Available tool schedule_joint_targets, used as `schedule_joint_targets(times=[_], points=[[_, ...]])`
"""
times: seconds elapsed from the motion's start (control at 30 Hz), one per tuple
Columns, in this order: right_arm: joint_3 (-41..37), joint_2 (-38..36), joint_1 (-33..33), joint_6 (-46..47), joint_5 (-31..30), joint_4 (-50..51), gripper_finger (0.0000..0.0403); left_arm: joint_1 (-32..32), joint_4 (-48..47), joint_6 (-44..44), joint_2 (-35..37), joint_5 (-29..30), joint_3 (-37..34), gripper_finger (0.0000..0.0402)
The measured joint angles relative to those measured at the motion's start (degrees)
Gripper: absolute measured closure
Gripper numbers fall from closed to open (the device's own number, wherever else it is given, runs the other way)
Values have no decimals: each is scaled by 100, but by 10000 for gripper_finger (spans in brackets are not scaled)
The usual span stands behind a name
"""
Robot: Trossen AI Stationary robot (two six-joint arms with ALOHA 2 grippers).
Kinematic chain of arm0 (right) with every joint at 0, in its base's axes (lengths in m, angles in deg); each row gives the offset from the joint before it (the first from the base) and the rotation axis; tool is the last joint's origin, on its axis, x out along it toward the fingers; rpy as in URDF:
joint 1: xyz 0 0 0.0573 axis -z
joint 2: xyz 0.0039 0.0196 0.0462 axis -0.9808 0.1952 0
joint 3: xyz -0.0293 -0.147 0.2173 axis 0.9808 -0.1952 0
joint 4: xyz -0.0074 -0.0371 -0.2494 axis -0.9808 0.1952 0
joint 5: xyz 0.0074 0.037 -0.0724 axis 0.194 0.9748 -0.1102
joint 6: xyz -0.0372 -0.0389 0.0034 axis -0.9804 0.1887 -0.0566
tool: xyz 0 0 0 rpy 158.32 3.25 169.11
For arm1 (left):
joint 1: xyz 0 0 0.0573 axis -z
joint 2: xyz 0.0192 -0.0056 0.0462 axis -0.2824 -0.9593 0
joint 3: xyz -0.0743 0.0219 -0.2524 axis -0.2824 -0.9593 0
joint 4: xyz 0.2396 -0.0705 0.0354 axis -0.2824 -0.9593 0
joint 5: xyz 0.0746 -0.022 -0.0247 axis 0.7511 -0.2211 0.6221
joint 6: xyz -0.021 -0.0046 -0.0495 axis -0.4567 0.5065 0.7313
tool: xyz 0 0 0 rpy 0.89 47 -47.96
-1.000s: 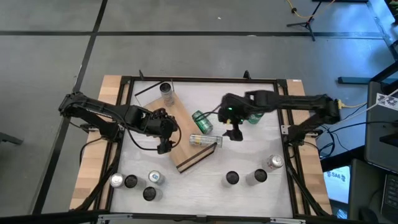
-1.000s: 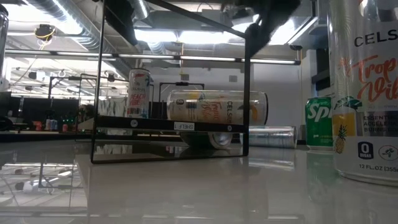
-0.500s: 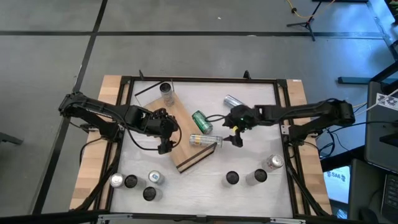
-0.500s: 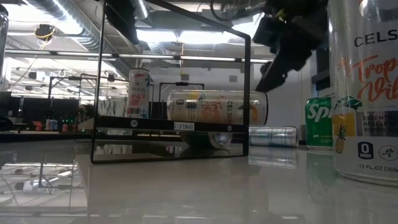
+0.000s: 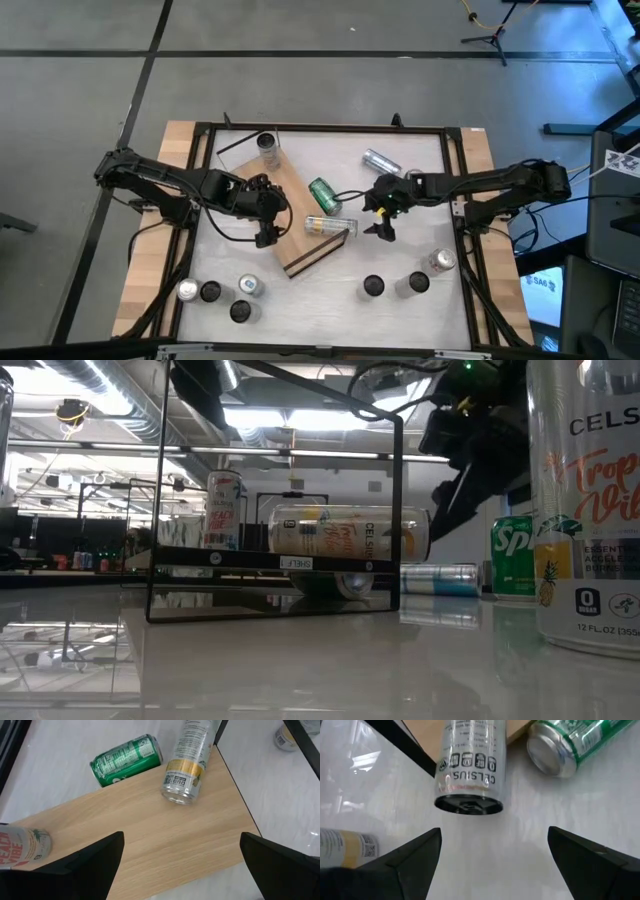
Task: Place canned beverage on shelf
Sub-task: Put the white yellow soda can on the shelf
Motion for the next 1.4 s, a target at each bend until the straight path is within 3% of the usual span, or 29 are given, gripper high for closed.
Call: schedule_joint_targets(times=[0.3,0.47,0.77,1.03,1.4], points=[[-462,4,-11,180,81,-902,45,0,46,9,1,2,0,15],[-611,4,-334,178,38,-1153,45,0,120,9,0,0,0,15],[-642,9,-835,316,-1173,-1318,45,0,136,9,0,0,0,15],[-642,346,-835,385,-692,-1603,45,0,238,7,1,0,0,15],[-639,684,-831,428,-886,-2328,45,0,249,7,1,-2,0,15]])
